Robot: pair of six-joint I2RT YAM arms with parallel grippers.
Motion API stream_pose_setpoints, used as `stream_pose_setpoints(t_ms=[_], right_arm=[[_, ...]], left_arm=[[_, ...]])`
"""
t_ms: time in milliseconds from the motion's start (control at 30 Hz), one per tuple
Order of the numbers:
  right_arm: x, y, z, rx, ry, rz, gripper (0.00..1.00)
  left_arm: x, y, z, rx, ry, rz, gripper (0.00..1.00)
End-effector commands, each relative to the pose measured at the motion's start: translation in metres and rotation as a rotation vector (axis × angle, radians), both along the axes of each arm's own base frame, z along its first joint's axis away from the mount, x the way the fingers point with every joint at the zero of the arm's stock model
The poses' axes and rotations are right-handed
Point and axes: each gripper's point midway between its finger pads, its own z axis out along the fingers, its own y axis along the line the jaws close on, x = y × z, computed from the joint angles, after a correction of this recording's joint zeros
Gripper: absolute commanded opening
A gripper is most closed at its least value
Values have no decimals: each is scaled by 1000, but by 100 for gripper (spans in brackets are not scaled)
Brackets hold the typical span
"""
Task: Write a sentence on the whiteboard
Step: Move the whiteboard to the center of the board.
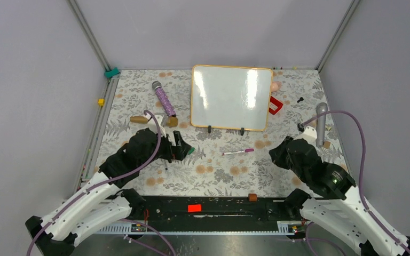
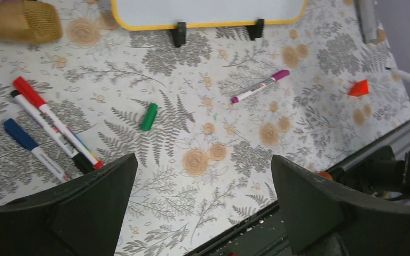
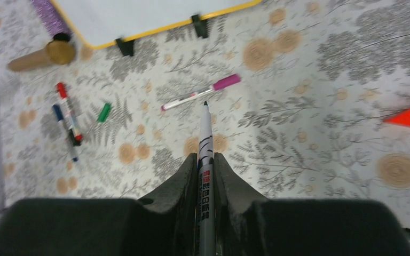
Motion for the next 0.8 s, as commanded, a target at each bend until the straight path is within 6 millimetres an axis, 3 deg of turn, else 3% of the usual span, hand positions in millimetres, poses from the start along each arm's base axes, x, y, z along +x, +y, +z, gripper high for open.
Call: stream_pose_setpoints(t_ms=[0, 133, 300, 567, 767], right_arm=[[19, -37, 12, -220, 18, -185, 0], [26, -29, 23, -347, 73, -95, 0], [28, -2, 29, -423, 53, 196, 0], [24, 3, 32, -351, 2, 206, 0], [31, -22, 30, -351, -72, 60, 0]], left_arm=[[16, 7, 10, 27, 7, 21, 99], [31, 6, 7, -21, 67, 39, 99], [40, 7, 9, -71, 74, 68, 99], [39, 6, -4, -158, 179, 152, 99], [51, 5, -3, -188, 88, 157, 99]])
